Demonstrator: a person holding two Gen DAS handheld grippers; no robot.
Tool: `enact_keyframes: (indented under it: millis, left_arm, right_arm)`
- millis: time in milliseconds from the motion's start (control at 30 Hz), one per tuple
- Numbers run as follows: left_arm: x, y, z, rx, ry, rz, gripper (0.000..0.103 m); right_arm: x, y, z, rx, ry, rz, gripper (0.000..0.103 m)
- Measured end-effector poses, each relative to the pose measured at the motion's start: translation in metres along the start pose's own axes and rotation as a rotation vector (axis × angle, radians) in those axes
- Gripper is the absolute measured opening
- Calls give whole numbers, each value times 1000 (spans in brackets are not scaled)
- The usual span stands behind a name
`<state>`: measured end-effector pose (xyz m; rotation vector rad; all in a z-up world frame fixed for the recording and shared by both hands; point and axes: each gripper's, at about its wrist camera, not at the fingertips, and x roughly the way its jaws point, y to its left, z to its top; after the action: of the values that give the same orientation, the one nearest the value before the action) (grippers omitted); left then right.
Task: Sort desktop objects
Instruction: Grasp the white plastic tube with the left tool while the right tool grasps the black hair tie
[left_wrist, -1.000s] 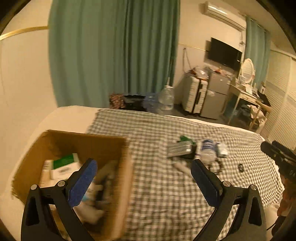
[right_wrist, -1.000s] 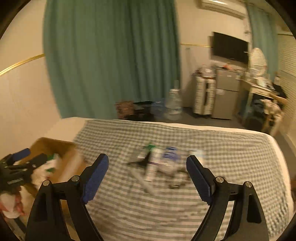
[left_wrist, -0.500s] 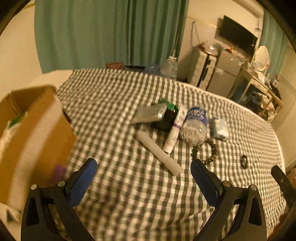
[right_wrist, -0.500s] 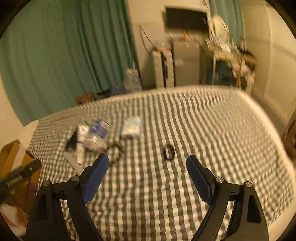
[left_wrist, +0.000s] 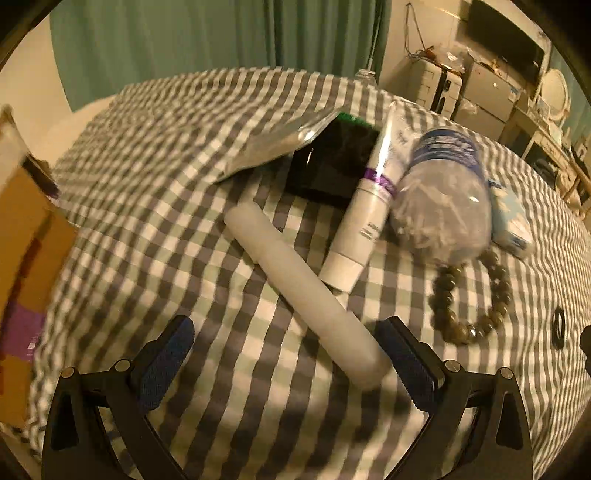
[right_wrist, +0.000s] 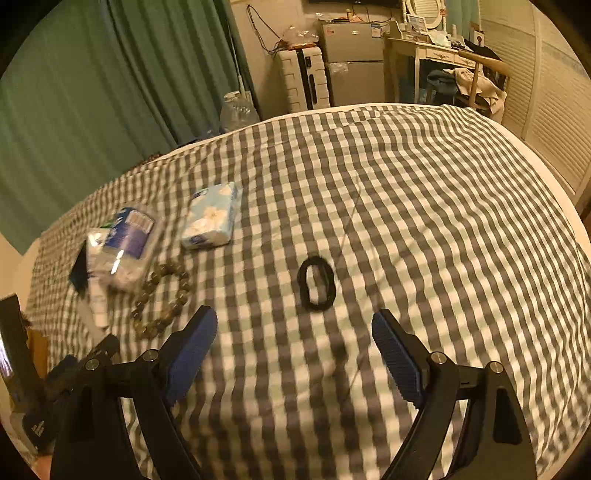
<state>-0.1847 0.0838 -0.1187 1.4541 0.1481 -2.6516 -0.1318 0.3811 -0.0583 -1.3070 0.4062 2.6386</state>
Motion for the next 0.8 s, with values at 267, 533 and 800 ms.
enact_keyframes:
  millis: [267, 533, 800]
  left_arm:
    - [5, -4, 7, 50, -55, -35, 83]
    - [-12, 9, 9, 71, -25, -151, 29]
    - [-45, 44, 4, 24, -20, -227, 12]
  right_arm:
    - [53, -14, 19, 13, 101, -39, 52]
    - [51, -14, 12, -44, 111, -46, 7]
    - [14, -9, 2, -34, 76, 29, 7]
